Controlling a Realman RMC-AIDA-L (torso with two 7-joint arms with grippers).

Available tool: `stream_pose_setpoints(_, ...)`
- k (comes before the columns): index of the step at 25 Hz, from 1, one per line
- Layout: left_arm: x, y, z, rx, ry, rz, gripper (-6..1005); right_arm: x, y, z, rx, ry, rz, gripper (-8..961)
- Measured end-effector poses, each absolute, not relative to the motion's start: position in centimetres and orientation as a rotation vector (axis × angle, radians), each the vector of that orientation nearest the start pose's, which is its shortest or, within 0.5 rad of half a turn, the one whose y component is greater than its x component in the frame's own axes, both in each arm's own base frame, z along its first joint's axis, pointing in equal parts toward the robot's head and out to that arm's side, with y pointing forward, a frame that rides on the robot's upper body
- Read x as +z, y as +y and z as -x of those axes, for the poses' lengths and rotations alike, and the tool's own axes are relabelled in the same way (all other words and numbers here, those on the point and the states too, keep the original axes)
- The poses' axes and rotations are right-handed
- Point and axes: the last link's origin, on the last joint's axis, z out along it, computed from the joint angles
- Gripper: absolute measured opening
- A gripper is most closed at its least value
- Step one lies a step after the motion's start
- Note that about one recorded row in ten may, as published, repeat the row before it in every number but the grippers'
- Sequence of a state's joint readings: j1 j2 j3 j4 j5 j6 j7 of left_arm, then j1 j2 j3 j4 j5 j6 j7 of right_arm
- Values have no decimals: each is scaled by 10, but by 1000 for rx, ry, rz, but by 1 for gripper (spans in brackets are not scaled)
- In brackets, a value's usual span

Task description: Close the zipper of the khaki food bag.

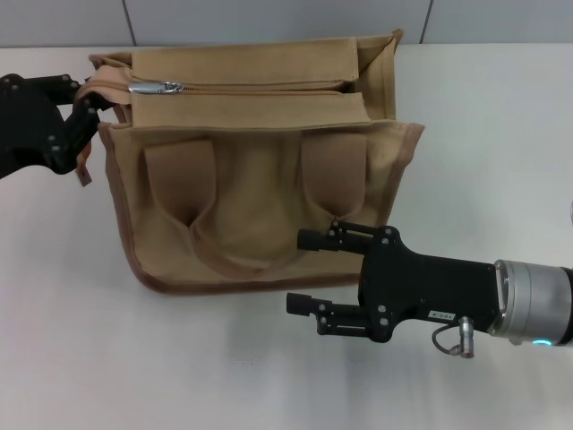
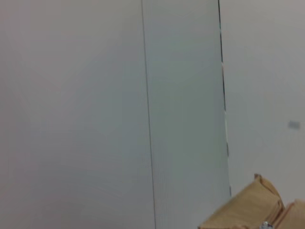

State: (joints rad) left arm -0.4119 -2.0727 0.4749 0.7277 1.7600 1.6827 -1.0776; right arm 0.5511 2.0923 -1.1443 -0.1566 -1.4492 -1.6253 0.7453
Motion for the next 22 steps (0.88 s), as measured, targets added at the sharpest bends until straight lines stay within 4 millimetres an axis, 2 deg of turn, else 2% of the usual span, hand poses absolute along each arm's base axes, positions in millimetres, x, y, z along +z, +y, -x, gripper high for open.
stream_pose_setpoints(8,61,315,281,-1015,-283,2263,22,-75,264,-229,1220,230,2739,726)
stream_pose_setpoints(15,54,317,275,-1112,-328,2231,22,-57,263,-218,1454,286,2607,726)
stream_pose_setpoints(22,58,317,262,-1305,-342,2138,25,-40,291,-199,1687,728,2496,725)
